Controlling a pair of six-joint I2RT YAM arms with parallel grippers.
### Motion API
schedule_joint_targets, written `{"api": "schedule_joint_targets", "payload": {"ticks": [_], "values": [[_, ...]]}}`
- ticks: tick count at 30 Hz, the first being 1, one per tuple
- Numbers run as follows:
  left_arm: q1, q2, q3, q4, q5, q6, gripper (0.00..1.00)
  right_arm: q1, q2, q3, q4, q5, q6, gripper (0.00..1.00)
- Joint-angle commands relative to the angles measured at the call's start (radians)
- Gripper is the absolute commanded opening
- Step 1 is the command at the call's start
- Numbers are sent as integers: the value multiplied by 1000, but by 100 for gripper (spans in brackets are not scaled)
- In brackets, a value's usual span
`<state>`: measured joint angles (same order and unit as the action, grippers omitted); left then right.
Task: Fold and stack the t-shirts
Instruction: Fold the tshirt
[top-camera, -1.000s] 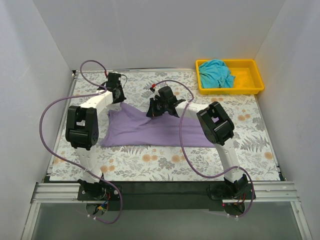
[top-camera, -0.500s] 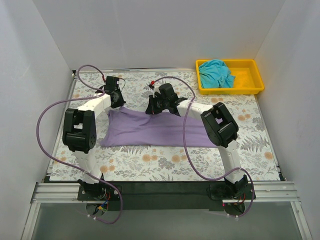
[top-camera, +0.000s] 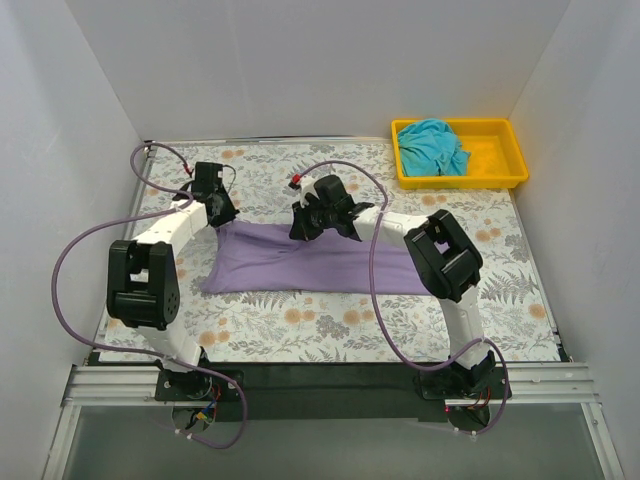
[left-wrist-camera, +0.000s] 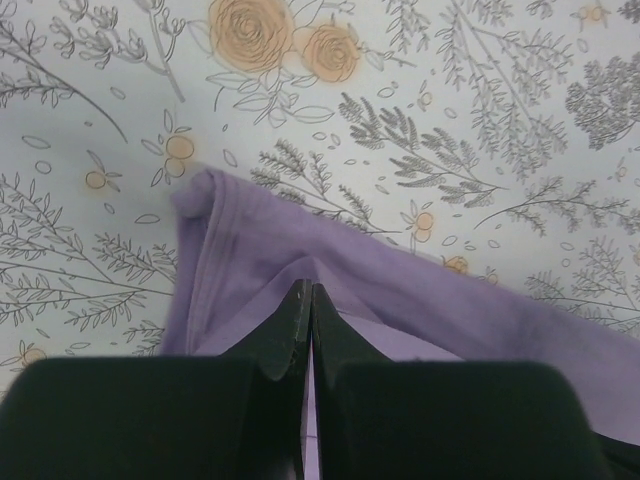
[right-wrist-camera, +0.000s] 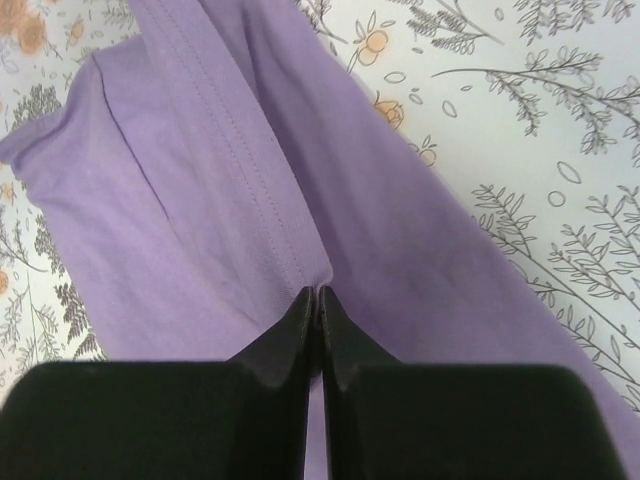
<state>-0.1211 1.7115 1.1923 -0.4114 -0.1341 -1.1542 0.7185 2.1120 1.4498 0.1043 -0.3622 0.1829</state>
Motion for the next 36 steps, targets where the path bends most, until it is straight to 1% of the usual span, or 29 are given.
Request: {"api": "schedule_joint_targets", "payload": {"ticks": [1,8,9,12,22,28,30,31,32,34,35,36], "values": [[14,-59,-45,-4,10,-19,0,15,-57,-20,-2,-18,-68,10],[14,-99,-123,3,31,-27,0,42,-69,-45,-20,-20,-112,13],[15,-108,-134,3,31,-27,0,47,-70,-48,-28,-23,-112,16],[15,-133,-154,3,36,-22,0,58,-87,-65,-34,-26,-111,20],[15,-204,-207,-18,28,-15,0,85,-127,-106,-64,-32,-123,25],[15,-263,-295,-27,36,-39,0,96,-138,-141,-90,-44,-138,26],[14,-289,-324,-35,47,-47,4,98,-144,-154,-98,-43,-146,26],[15,-299,-333,-38,47,-52,7,101,-150,-157,-101,-46,-149,26],[15,-308,-339,-41,48,-56,19,101,-152,-163,-103,-47,-149,26],[15,-335,-355,-58,41,-67,30,104,-164,-170,-103,-49,-158,27],[15,-345,-355,-63,41,-67,37,104,-170,-173,-133,-46,-161,27],[15,-354,-353,-78,39,-68,40,104,-178,-181,-137,-41,-161,26]]}}
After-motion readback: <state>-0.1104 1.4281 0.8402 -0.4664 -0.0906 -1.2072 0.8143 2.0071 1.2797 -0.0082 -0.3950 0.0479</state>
